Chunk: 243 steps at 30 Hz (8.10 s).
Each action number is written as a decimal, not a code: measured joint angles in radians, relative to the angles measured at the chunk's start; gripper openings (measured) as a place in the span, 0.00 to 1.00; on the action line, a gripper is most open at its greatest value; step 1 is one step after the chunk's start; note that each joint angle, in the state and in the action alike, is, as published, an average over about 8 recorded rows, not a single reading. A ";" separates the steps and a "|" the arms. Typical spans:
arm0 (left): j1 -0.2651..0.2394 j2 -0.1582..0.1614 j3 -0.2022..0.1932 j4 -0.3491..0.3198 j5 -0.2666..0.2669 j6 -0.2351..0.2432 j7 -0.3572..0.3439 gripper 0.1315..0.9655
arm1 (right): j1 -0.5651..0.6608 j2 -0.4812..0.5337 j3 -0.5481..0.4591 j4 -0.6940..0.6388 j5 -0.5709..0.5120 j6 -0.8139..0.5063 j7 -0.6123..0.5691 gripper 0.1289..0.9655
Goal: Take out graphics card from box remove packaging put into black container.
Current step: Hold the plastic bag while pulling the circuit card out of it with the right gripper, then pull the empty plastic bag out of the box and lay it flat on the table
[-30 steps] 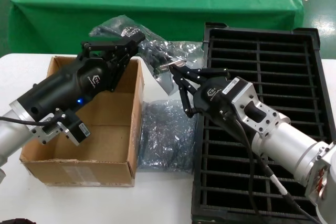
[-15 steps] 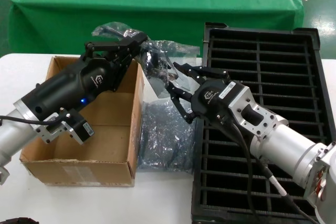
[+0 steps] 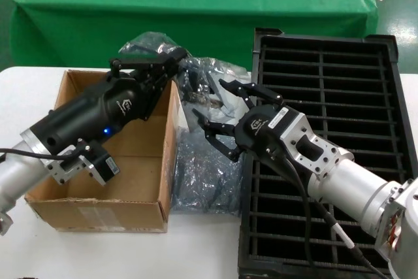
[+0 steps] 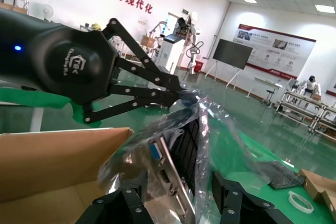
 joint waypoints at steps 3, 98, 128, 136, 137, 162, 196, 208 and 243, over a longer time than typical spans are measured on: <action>0.016 -0.005 0.004 -0.018 0.001 -0.001 -0.021 0.01 | -0.001 0.001 0.000 0.000 -0.001 0.002 0.002 0.38; 0.051 -0.021 0.027 -0.055 0.028 -0.077 -0.132 0.01 | -0.017 -0.003 0.000 -0.006 -0.197 -0.034 0.180 0.04; 0.072 -0.029 0.028 -0.096 0.028 -0.092 -0.180 0.01 | -0.019 -0.008 0.001 -0.017 -0.300 -0.052 0.287 0.15; 0.094 -0.039 0.033 -0.130 0.028 -0.094 -0.221 0.01 | -0.019 -0.010 0.000 -0.022 -0.321 -0.055 0.309 0.27; 0.097 -0.040 0.034 -0.134 0.028 -0.094 -0.225 0.01 | -0.019 -0.011 0.000 -0.023 -0.324 -0.055 0.311 0.27; 0.080 -0.035 0.021 -0.070 0.015 -0.037 -0.114 0.01 | -0.027 -0.003 0.015 -0.024 -0.376 -0.043 0.369 0.10; -0.086 0.008 -0.029 0.299 -0.012 0.087 0.291 0.01 | -0.022 0.057 0.004 0.056 -0.287 0.021 0.316 0.08; -0.216 -0.007 -0.051 0.501 -0.014 0.078 0.395 0.01 | -0.046 0.077 0.022 0.072 -0.262 0.036 0.295 0.08; 0.214 -0.184 0.238 -0.313 -0.712 -0.572 -0.636 0.01 | -0.193 0.388 0.158 0.463 0.131 0.378 -0.116 0.08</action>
